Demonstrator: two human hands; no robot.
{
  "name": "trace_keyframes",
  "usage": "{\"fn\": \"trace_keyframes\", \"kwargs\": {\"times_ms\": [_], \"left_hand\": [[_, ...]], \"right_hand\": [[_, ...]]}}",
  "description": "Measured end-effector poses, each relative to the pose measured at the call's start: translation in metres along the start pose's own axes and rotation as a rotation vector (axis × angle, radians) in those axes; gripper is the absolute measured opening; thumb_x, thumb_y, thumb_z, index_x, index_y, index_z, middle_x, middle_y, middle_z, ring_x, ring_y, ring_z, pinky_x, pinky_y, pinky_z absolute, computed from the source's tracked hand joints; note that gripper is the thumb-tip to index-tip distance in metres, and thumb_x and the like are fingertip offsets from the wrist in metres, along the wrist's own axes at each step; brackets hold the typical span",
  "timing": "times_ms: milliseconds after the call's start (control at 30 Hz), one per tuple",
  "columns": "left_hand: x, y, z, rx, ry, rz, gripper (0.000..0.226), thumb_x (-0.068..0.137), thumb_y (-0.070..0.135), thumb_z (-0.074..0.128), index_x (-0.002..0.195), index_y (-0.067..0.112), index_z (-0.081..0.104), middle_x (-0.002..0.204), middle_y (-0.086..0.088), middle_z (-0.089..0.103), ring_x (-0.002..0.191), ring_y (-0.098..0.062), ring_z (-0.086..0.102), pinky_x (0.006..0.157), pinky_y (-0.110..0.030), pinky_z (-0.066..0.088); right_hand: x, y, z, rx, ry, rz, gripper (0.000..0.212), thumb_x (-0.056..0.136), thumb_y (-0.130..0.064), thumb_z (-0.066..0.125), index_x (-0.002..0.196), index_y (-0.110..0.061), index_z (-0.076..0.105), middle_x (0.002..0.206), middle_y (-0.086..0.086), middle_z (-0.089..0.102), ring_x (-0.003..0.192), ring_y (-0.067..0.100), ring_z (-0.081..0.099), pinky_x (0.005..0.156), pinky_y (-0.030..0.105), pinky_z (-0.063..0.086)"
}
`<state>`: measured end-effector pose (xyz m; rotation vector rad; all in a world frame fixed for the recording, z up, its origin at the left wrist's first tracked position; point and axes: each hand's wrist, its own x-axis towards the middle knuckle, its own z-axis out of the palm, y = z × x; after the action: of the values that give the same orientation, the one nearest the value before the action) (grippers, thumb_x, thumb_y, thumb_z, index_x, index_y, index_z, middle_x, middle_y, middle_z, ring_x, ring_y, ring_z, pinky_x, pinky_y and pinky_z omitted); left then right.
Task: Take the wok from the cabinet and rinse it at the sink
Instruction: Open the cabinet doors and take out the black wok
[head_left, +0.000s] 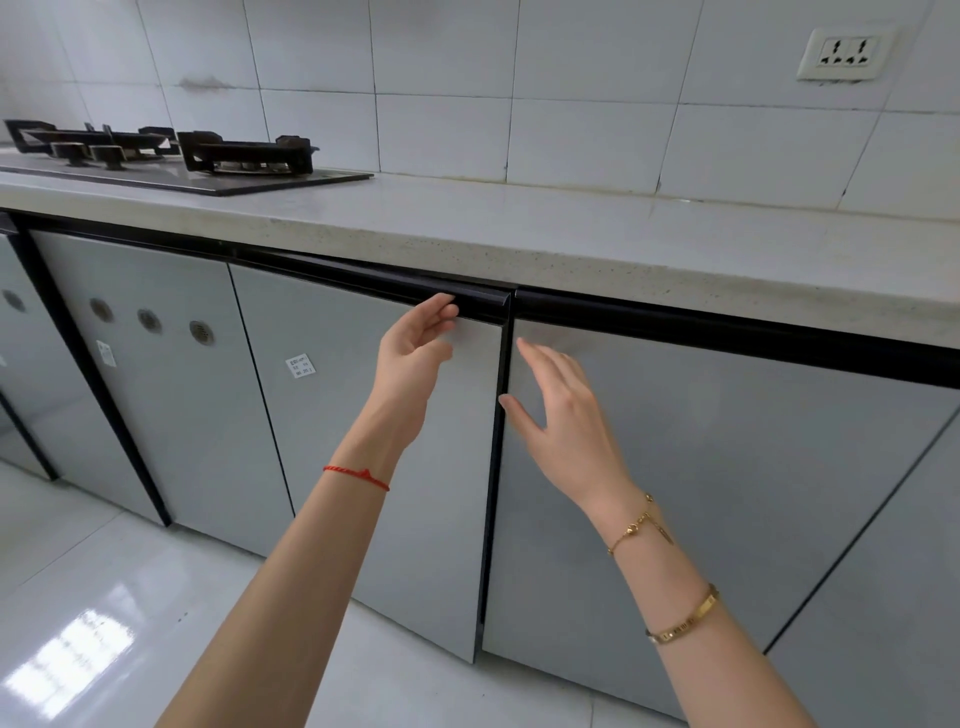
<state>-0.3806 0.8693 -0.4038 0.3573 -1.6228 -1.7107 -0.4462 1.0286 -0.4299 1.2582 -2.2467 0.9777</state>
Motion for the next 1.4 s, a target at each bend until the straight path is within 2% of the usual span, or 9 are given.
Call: {"fn": "trace_keyframes", "kwargs": {"times_ms": [333, 467, 533, 633, 700, 867, 1033, 1267, 1400], "left_hand": [[-0.027, -0.004, -0.022, 0.127, -0.066, 0.162, 0.065, 0.084, -0.016, 0.048, 0.141, 0.016, 0.048, 0.126, 0.006, 0.060, 0.115, -0.005, 0.055, 0.089, -0.024, 0.048], [-0.053, -0.021, -0.027, 0.342, -0.035, 0.432, 0.073, 0.081, -0.016, 0.047, 0.148, 0.014, 0.039, 0.137, -0.002, 0.048, 0.117, -0.011, 0.054, 0.097, -0.026, 0.048], [-0.075, -0.037, -0.027, 0.385, 0.015, 0.478, 0.072, 0.084, -0.011, 0.054, 0.149, 0.013, 0.037, 0.142, -0.002, 0.043, 0.122, -0.015, 0.052, 0.102, -0.030, 0.047], [-0.103, -0.059, -0.024, 0.454, 0.053, 0.449, 0.070, 0.089, 0.004, 0.064, 0.151, 0.012, 0.033, 0.153, -0.002, 0.036, 0.141, -0.014, 0.037, 0.114, -0.038, 0.038], [-0.115, -0.068, -0.024, 0.514, 0.081, 0.401, 0.071, 0.091, 0.011, 0.065, 0.152, 0.012, 0.029, 0.157, -0.001, 0.030, 0.146, -0.011, 0.028, 0.119, -0.034, 0.030], [-0.130, -0.078, -0.034, 0.602, 0.162, 0.359, 0.070, 0.093, 0.014, 0.062, 0.154, 0.016, 0.026, 0.159, 0.002, 0.027, 0.147, -0.009, 0.024, 0.120, -0.027, 0.025], [-0.144, -0.082, -0.051, 0.642, 0.186, 0.359, 0.071, 0.093, 0.015, 0.062, 0.154, 0.018, 0.024, 0.159, 0.004, 0.026, 0.147, -0.007, 0.023, 0.117, -0.016, 0.020], [-0.164, -0.083, -0.071, 0.635, 0.262, 0.334, 0.069, 0.094, 0.016, 0.061, 0.154, 0.020, 0.026, 0.158, 0.007, 0.029, 0.146, -0.003, 0.024, 0.118, -0.020, 0.022], [-0.172, -0.081, -0.085, 0.648, 0.297, 0.339, 0.068, 0.096, 0.014, 0.058, 0.154, 0.020, 0.024, 0.159, 0.008, 0.028, 0.146, 0.000, 0.023, 0.118, -0.019, 0.021]], "right_hand": [[-0.008, -0.028, 0.001, 0.247, -0.030, 0.058, 0.065, 0.087, -0.024, 0.074, 0.144, -0.011, 0.047, 0.144, 0.000, 0.052, 0.135, 0.011, 0.045, 0.110, 0.015, 0.029], [-0.017, -0.035, -0.004, 0.252, -0.096, 0.027, 0.066, 0.088, -0.024, 0.072, 0.147, -0.014, 0.043, 0.147, -0.003, 0.049, 0.137, 0.008, 0.042, 0.110, 0.012, 0.027], [-0.024, -0.041, -0.004, 0.261, -0.108, 0.020, 0.067, 0.089, -0.025, 0.071, 0.148, -0.016, 0.042, 0.148, -0.004, 0.048, 0.137, 0.007, 0.041, 0.109, 0.010, 0.027], [-0.031, -0.050, -0.001, 0.275, -0.102, -0.006, 0.067, 0.089, -0.024, 0.071, 0.148, -0.015, 0.041, 0.148, -0.004, 0.047, 0.137, 0.006, 0.041, 0.109, 0.009, 0.028], [-0.035, -0.054, 0.001, 0.278, -0.109, -0.016, 0.068, 0.089, -0.024, 0.071, 0.149, -0.015, 0.040, 0.148, -0.004, 0.047, 0.138, 0.006, 0.040, 0.109, 0.007, 0.027], [-0.045, -0.065, 0.004, 0.296, -0.126, -0.047, 0.070, 0.089, -0.026, 0.071, 0.150, -0.016, 0.039, 0.150, -0.003, 0.045, 0.141, 0.010, 0.039, 0.116, 0.033, 0.037], [-0.056, -0.080, 0.008, 0.334, -0.137, -0.098, 0.070, 0.088, -0.026, 0.071, 0.150, -0.015, 0.039, 0.149, -0.001, 0.047, 0.140, 0.013, 0.041, 0.114, 0.039, 0.040], [-0.063, -0.102, 0.012, 0.368, -0.159, -0.172, 0.065, 0.087, -0.028, 0.068, 0.147, -0.017, 0.045, 0.147, 0.000, 0.050, 0.142, 0.012, 0.037, 0.117, 0.036, 0.036], [-0.066, -0.115, 0.019, 0.384, -0.195, -0.219, 0.065, 0.087, -0.030, 0.066, 0.147, -0.021, 0.044, 0.150, -0.004, 0.047, 0.143, 0.008, 0.035, 0.117, 0.028, 0.033]]}}
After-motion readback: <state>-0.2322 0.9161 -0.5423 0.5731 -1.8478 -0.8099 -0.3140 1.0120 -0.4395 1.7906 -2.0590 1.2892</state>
